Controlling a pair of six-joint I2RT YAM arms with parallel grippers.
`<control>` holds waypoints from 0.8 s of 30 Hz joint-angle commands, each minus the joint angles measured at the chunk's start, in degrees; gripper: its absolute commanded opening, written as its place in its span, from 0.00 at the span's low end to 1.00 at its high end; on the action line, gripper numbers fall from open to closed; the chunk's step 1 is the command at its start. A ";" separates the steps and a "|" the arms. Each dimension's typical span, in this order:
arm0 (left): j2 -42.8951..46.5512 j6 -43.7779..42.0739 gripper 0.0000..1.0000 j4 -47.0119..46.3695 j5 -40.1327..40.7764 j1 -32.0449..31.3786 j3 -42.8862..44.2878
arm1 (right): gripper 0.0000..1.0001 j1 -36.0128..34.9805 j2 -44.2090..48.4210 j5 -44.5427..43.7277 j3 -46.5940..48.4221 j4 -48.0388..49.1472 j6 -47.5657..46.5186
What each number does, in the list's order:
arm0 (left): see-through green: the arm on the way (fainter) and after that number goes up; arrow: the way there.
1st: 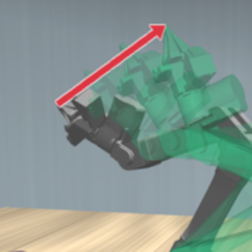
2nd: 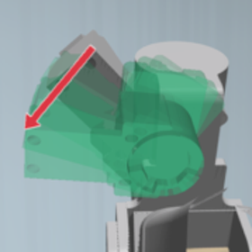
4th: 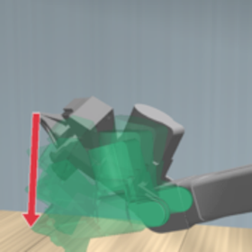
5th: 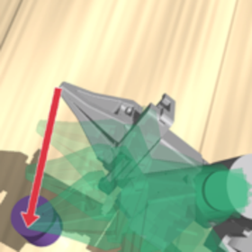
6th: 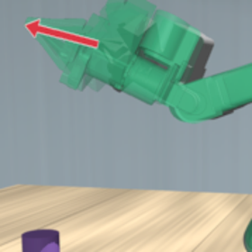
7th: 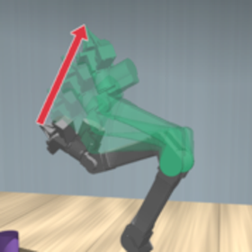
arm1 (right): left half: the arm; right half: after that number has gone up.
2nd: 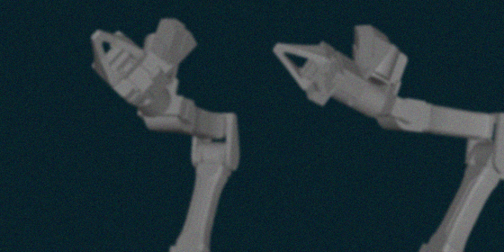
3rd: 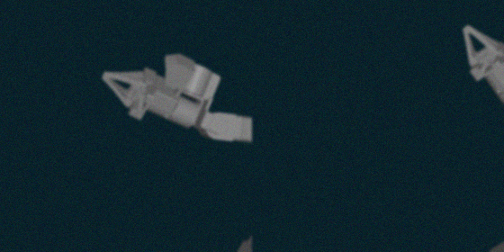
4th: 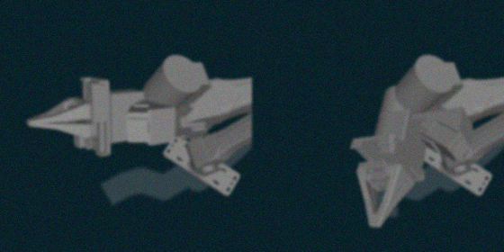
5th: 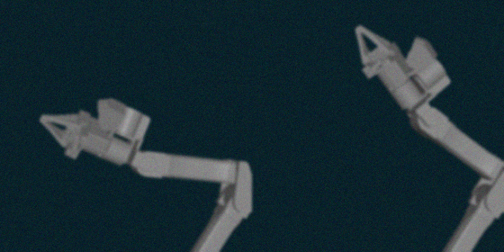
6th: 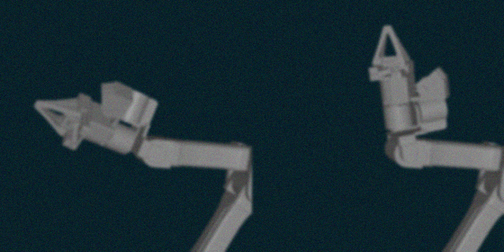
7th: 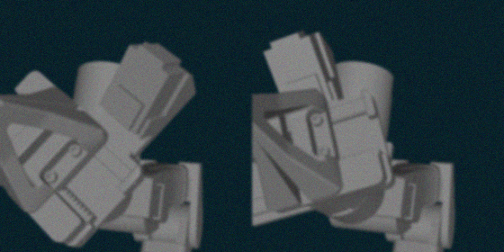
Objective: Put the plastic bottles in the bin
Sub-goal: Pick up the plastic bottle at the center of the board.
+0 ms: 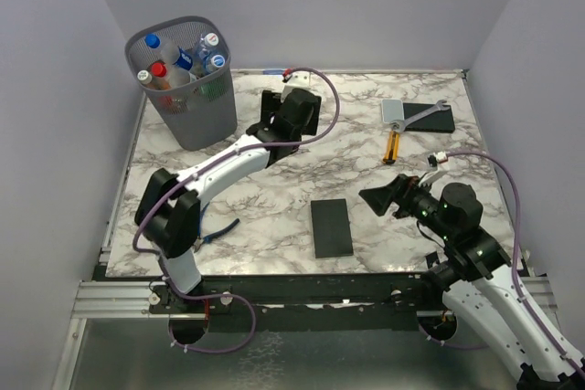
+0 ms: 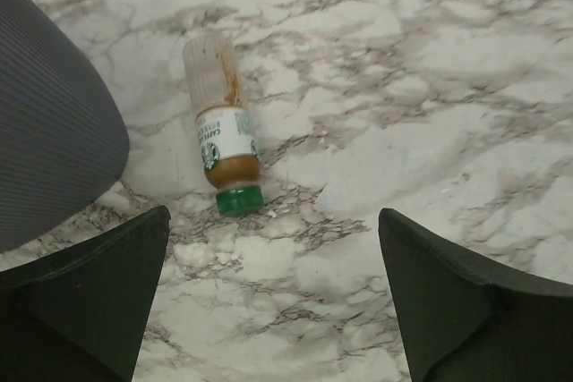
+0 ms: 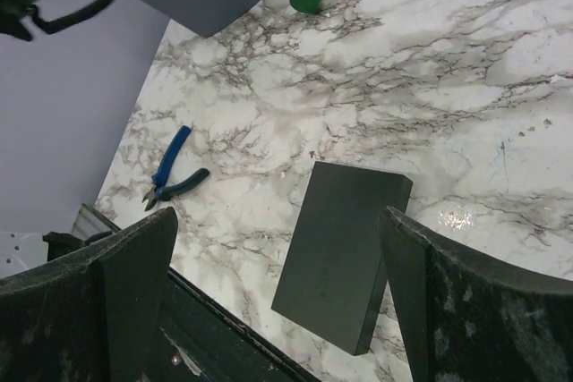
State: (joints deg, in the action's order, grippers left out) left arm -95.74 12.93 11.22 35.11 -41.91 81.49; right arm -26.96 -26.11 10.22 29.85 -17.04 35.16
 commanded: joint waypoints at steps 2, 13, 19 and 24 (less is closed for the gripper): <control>-9.20 10.42 0.99 3.25 -3.40 6.97 1.76 | 0.96 -0.36 0.71 -1.38 -0.70 -1.82 0.44; -29.35 13.31 0.99 5.28 2.00 10.25 17.19 | 0.96 -0.37 3.26 -1.66 1.91 -5.17 0.17; -35.20 15.34 0.99 9.36 2.27 11.37 21.30 | 0.97 -0.37 4.60 -2.68 3.66 -6.81 -0.03; -35.18 17.56 0.98 9.70 2.56 11.53 18.64 | 0.97 -0.31 4.87 -2.32 6.34 -8.32 -0.09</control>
State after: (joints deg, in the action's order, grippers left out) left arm -130.43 27.64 18.98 35.90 -30.74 101.58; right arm -26.96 -21.91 9.21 33.10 -23.09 35.16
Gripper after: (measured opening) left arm 0.984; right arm 0.966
